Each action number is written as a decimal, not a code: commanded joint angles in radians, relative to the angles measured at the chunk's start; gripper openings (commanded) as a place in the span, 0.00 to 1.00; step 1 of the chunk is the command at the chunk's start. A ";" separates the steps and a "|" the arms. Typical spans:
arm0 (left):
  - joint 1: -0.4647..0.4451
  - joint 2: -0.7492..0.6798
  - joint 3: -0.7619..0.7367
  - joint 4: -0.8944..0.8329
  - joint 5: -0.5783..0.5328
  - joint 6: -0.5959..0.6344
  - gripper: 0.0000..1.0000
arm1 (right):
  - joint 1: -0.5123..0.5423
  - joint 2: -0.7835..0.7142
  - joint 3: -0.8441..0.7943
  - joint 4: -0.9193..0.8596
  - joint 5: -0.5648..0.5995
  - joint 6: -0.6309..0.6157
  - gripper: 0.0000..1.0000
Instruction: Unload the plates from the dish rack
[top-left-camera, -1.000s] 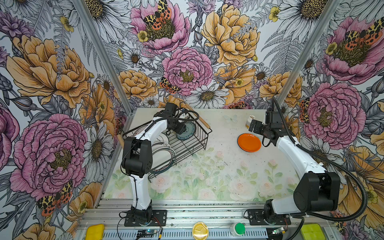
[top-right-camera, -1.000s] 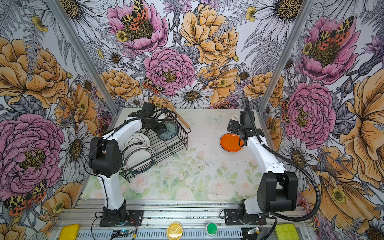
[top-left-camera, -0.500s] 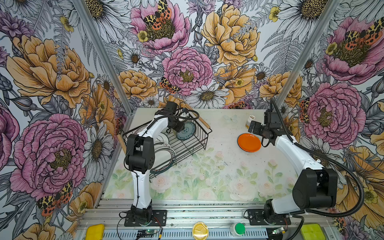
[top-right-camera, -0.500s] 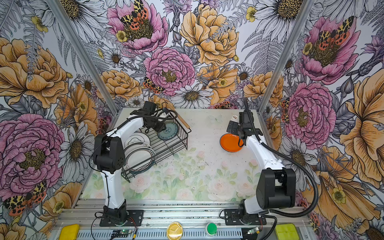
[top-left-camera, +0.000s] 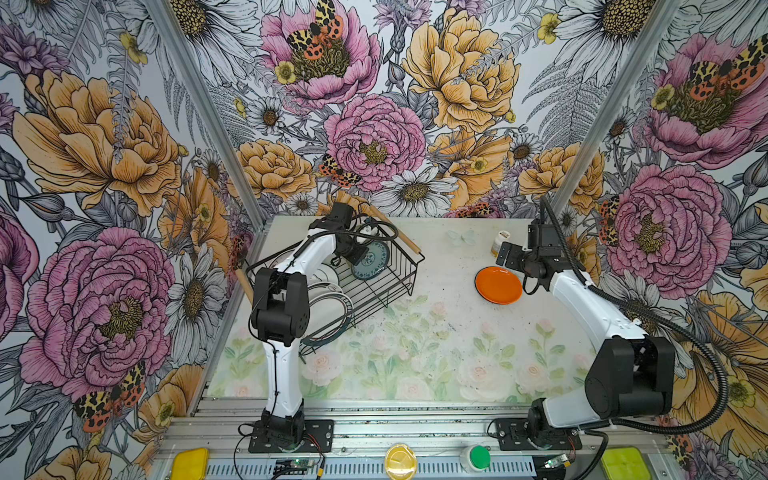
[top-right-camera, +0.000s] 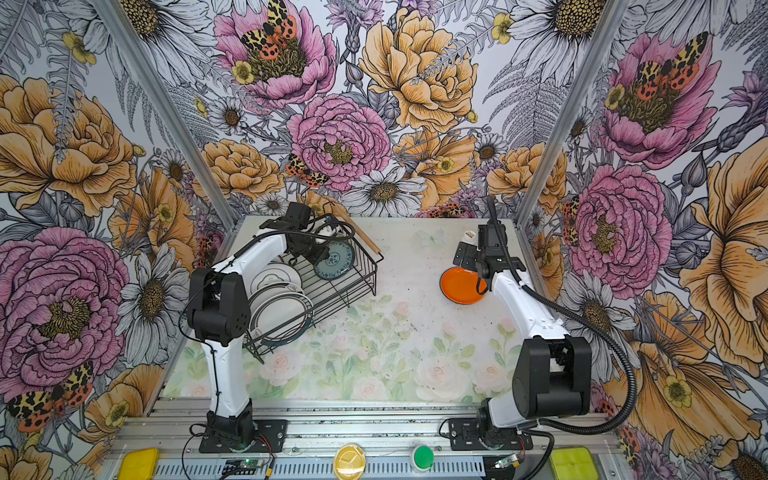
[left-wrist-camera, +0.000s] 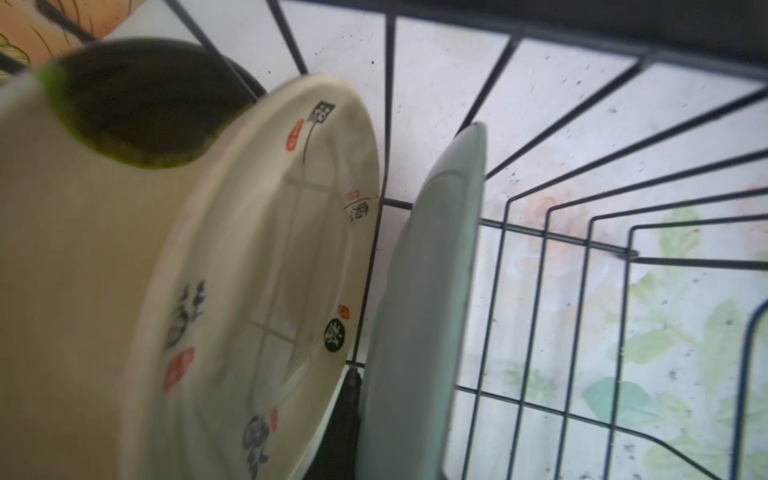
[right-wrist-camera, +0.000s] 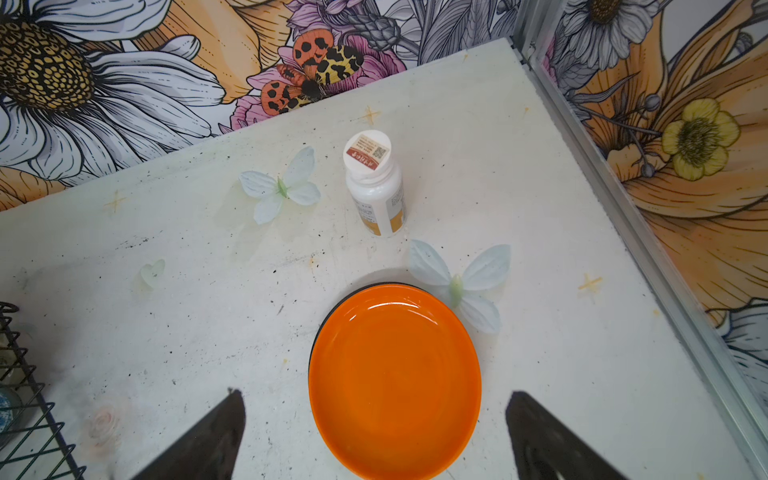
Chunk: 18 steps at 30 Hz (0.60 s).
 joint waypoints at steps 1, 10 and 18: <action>0.009 0.006 0.022 0.005 0.034 -0.018 0.03 | -0.007 -0.022 -0.007 0.018 0.016 -0.004 0.99; 0.006 -0.039 0.006 -0.003 0.042 -0.010 0.01 | -0.013 -0.027 -0.011 0.019 0.010 0.004 0.99; 0.006 -0.125 -0.022 -0.023 0.013 0.005 0.00 | -0.014 -0.047 -0.019 0.018 0.002 0.008 0.99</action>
